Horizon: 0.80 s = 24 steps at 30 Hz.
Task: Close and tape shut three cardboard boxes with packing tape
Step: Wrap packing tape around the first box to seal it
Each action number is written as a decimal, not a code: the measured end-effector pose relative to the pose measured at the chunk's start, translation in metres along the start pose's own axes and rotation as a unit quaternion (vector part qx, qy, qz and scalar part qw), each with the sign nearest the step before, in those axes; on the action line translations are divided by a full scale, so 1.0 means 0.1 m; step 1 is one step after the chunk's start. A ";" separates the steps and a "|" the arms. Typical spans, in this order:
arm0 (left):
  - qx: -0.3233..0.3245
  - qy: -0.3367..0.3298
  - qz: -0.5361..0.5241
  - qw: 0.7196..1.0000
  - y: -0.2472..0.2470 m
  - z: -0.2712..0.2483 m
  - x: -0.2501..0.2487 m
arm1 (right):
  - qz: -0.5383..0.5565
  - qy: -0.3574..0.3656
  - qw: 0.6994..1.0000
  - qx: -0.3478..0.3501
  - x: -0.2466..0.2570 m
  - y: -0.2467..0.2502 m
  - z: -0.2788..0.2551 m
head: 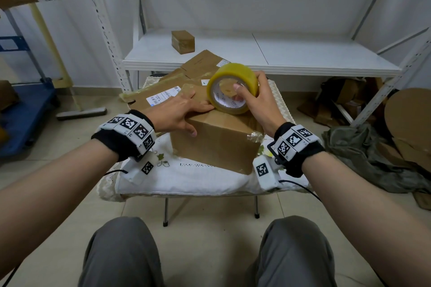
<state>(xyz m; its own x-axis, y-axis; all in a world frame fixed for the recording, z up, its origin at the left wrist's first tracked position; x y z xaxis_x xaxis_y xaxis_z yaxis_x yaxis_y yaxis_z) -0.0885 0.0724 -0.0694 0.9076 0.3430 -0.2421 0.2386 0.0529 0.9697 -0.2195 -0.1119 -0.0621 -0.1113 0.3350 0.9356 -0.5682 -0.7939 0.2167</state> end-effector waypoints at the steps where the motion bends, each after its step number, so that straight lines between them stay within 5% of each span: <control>1: 0.000 -0.001 0.001 1.000 0.00 0.00 0.00 | 0.004 -0.001 1.000 0.000 0.00 0.00 0.00; 16: 0.018 0.011 -0.002 1.000 0.00 0.04 0.02 | -0.041 0.043 0.997 -0.047 -0.02 0.02 -0.02; 24: 0.017 0.016 0.000 1.000 -0.03 0.06 0.04 | -0.082 0.046 0.994 0.059 -0.08 0.12 -0.09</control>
<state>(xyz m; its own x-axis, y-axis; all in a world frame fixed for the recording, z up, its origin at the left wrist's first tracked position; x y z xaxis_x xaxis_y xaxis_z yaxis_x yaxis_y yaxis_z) -0.0839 0.0676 -0.0733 0.8966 0.3720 -0.2404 0.2510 0.0206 0.9678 -0.2330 -0.1194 -0.0696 -0.1027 0.5062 0.8563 -0.4851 -0.7770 0.4012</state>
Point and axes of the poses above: each hand's wrist, its own z-axis towards the middle knuckle, its own y-axis out of the back of the hand, x = y × z, the point moved 3 cm from there along z, towards the middle knuckle, and after that the axes turned 1 degree about -z, right-handed, at the moved point
